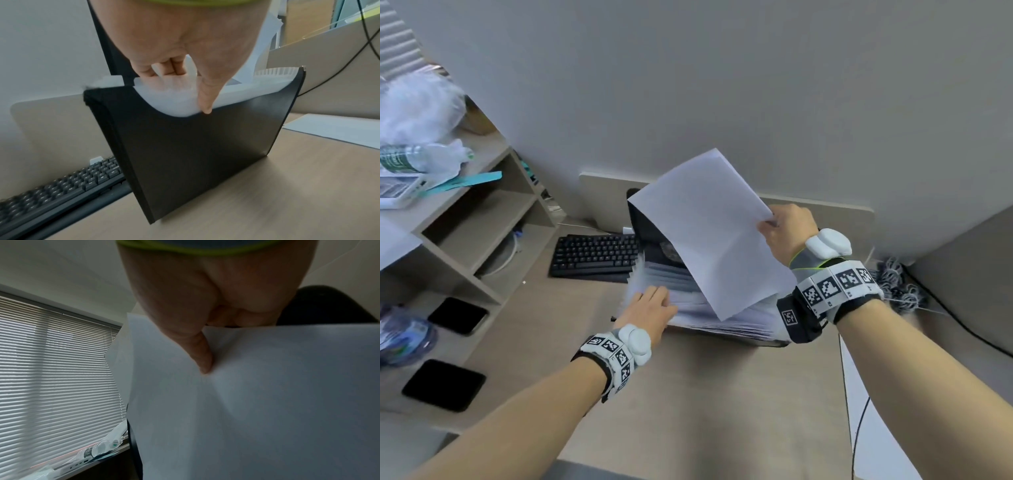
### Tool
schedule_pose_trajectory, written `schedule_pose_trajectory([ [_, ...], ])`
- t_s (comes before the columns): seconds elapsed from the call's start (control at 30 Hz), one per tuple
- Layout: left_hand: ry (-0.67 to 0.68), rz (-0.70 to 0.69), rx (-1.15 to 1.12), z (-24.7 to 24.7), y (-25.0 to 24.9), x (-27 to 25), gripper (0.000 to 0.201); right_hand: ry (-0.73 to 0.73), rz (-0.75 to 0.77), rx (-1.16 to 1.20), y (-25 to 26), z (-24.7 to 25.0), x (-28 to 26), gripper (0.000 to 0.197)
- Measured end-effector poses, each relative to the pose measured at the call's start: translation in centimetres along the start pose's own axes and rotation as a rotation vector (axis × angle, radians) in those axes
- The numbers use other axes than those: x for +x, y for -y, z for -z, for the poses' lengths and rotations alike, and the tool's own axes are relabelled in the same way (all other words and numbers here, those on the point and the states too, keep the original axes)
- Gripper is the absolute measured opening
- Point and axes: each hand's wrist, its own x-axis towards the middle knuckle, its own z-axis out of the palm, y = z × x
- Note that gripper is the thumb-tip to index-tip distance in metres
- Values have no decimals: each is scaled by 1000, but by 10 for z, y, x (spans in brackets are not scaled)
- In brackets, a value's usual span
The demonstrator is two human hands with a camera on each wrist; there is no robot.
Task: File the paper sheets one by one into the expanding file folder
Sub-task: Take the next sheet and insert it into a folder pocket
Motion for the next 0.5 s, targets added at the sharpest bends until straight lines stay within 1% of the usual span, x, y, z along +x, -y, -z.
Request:
schedule_pose_trajectory([
  [0.07,-10,40,0,-2,-1,-2,41,-1,5,19,-2,-2,-3,18],
  [0.17,-5,64,-43,-9,-1,-6,42,13,20,21,-2,-5,-8,17],
  [0.27,58,86,-73,-5,-2,-8,36,8,24,23,-1,-5,-8,17],
  [0.33,115,110,-152,1,-3,-8,29,9,19,27,-1,-5,-7,17],
  [0.4,115,186,-205,3,-1,-9,37,10,10,22,0,-6,-8,17],
  [0.43,90,226,-240,5,0,-9,39,9,4,22,0,-7,-8,17],
  [0.5,54,317,-323,6,4,-8,34,8,-6,25,0,-9,-8,16],
])
